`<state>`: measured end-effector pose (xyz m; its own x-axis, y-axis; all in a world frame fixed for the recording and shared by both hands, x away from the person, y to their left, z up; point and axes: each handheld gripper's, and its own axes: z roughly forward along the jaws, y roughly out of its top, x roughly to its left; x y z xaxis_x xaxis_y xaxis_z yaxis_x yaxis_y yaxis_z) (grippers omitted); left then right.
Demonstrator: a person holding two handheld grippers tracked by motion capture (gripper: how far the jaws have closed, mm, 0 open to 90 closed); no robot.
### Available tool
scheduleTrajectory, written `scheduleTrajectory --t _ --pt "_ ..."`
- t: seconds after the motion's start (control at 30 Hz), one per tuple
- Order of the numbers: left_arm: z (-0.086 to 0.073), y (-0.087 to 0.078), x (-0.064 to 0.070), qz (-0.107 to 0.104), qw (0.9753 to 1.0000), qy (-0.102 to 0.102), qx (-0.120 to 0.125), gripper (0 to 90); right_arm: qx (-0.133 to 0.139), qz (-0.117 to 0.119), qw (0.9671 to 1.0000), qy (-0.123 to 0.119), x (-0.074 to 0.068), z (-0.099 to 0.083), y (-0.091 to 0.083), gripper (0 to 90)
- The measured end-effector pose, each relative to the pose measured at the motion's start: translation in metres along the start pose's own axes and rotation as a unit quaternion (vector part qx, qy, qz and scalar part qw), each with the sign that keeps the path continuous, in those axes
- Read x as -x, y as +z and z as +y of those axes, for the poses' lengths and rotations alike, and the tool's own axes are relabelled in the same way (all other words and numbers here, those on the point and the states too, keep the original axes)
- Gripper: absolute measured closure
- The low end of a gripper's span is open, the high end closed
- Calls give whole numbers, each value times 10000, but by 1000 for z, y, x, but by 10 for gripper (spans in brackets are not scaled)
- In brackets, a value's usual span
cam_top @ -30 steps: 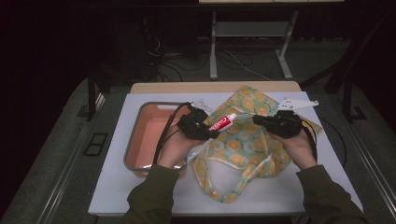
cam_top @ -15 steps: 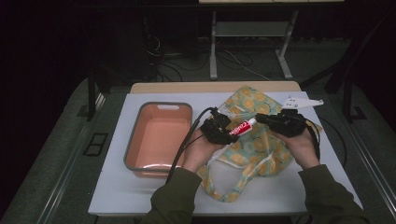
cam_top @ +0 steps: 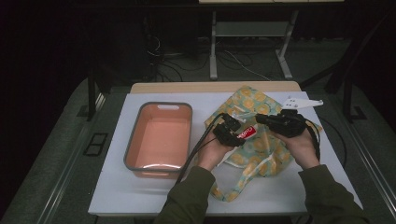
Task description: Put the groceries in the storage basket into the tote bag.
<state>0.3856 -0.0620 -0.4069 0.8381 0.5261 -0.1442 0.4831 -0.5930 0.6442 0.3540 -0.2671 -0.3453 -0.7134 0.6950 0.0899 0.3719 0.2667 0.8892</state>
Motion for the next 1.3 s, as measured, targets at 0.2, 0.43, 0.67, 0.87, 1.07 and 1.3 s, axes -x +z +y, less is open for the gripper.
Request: scheduleTrajectory --t 0.2,0.43,0.67,0.87,1.07,1.3 --pt "7 26 2 71 10000 -45 -52 748 18 1 10000 4 1 0 -2 894" --pt "3 27 -1 123 9998 22 135 651 39 4 10000 12 1 0 -4 894" --pt "-13 3 0 195 9996 48 178 387 21 8 10000 -3 0 0 -3 894" --pt "-34 -2 6 217 9997 3 81 384 -12 2 10000 -27 -1 0 -1 894" --pt "-44 3 6 266 9996 -64 -38 539 -27 10 10000 -38 -2 -1 0 894" --pt "-40 0 8 327 9994 -36 131 722 -25 10 10000 -32 -2 -1 0 894"
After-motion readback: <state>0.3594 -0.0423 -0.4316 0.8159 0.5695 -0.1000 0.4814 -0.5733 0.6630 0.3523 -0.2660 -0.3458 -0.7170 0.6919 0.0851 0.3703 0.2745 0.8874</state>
